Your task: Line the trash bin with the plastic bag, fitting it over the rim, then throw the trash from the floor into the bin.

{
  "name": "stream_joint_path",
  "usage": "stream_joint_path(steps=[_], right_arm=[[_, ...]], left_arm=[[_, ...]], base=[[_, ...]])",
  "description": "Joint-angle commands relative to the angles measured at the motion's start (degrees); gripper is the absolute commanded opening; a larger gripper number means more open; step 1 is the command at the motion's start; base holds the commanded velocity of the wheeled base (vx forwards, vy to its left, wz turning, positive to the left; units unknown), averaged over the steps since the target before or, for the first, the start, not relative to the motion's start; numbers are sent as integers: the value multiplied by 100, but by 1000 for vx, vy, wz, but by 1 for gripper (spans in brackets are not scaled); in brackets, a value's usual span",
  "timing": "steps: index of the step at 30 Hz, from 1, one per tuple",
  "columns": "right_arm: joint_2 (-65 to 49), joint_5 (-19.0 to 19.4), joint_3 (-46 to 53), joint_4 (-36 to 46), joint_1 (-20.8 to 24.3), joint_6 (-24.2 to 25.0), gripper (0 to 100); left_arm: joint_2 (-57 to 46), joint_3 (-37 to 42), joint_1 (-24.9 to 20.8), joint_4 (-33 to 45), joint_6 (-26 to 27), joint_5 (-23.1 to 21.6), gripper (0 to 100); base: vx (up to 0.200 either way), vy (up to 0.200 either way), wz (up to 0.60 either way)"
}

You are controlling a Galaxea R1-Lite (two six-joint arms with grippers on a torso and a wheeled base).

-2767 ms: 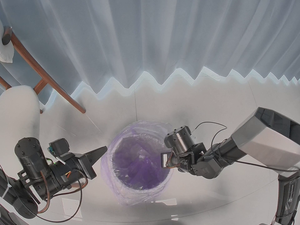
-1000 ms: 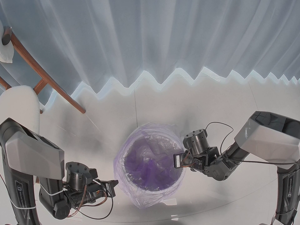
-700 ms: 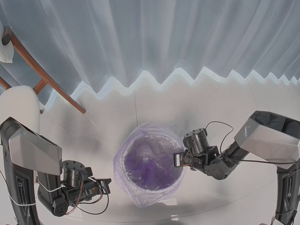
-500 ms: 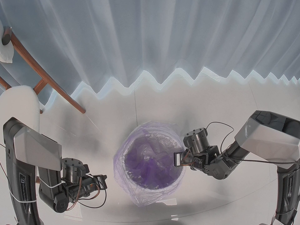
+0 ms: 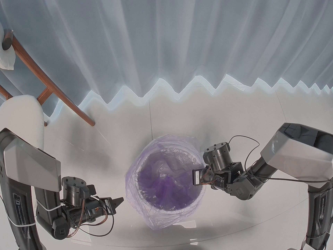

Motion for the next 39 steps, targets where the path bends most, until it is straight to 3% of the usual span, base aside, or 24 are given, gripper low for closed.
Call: stream_joint_path(steps=[1,12,13,20,32,39], right_arm=[[16,-1,16,-7,5,8,0],[-37,-1,-2,-7,40,8,0],[-37,-1,-2,-24,40,8,0],[-28,-1,24,-121,40,-1,0],[-19,-1,60,-121,5,113,0],[16,-1,95,-130,13,184,0]], left_arm=[[-684,195,-247,-1,-32,-87,100],[-34,-894,-405,-1,47,-69,100],[98,-1009,-370,-1,47,-69,0],[300,-1044,-353,-1,30,-61,0],[344,-1044,87,-1,56,18,0],[1012,-1492,227,-1,65,282,0]], base=[[0,0,0],[0,0,0],[0,0,0],[0,0,0],[0,0,0],[0,0,0]])
